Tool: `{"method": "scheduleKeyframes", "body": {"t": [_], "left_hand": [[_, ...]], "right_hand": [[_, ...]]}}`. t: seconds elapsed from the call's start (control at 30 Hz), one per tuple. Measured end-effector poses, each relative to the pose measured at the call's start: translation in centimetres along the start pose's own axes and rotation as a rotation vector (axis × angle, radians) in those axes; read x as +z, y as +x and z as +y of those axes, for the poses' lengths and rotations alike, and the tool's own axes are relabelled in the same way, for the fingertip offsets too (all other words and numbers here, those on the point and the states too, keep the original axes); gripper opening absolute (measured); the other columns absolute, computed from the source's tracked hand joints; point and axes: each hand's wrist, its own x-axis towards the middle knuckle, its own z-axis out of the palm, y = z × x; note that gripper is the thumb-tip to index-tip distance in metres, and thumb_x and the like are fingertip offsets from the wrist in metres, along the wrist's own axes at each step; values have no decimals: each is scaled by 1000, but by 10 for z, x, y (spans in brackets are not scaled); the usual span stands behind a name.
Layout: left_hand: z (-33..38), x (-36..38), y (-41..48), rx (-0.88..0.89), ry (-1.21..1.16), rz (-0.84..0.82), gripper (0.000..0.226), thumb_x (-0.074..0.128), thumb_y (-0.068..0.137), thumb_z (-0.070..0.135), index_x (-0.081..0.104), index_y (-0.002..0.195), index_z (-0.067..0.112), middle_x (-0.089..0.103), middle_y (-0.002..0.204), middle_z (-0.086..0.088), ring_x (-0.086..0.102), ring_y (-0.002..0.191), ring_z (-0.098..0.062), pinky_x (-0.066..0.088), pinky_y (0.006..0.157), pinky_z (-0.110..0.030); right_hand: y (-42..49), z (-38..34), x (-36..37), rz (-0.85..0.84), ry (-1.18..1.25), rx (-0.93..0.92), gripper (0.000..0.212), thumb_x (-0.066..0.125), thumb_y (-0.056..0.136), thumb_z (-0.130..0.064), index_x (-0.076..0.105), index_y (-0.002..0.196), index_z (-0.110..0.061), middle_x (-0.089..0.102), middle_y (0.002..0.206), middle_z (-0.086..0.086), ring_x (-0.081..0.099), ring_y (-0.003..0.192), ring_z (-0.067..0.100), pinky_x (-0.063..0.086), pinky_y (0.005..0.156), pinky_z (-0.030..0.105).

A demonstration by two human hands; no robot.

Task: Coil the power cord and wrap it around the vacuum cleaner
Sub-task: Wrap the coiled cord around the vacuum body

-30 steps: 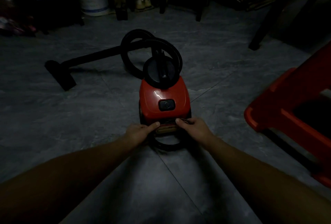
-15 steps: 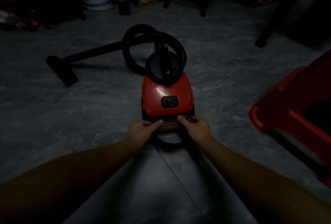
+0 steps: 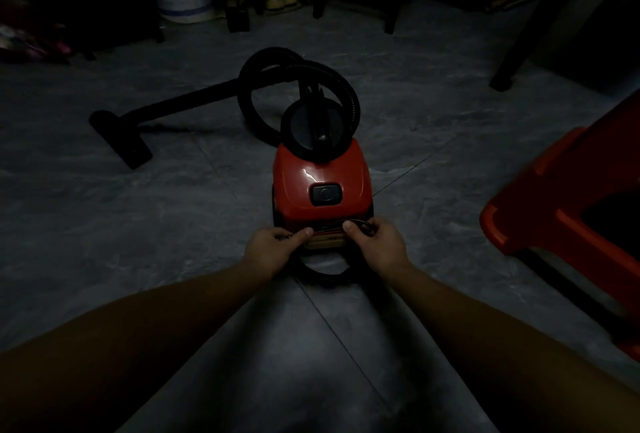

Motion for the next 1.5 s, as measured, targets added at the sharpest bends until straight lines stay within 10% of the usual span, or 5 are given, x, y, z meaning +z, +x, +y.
{"method": "scheduleKeyframes", "body": {"t": [0.3,0.73,0.97,1.5], "left_hand": [[6,-11,0,-183,-82,-92,51,84,69,48,77,87,1,77,77,-4,73,70,-15,55,55,-20],[-6,-7,2,-113,-56,-53,60,84,64,56,76,81,0,76,81,-13,74,79,-26,60,79,-41],[-1,-8,-7,-54,-7,-24,57,80,72,54,72,75,-3,70,69,-10,63,61,-14,48,57,-24],[-1,-7,-7,-62,-13,26,39,86,65,52,77,67,14,75,70,-2,71,71,-18,58,71,-35]], "right_hand": [[-3,1,-4,-32,29,47,41,75,75,-60,72,79,-19,73,75,-6,70,74,10,55,69,28],[-1,7,-2,-28,36,65,43,76,73,-60,73,72,-17,73,68,-3,70,66,11,53,61,25],[-3,8,1,-48,207,176,41,83,66,-55,76,81,-18,77,77,0,75,74,16,62,75,36],[-12,9,-2,-53,104,72,46,73,77,-59,74,78,-13,75,72,0,73,70,16,61,72,39]]}}
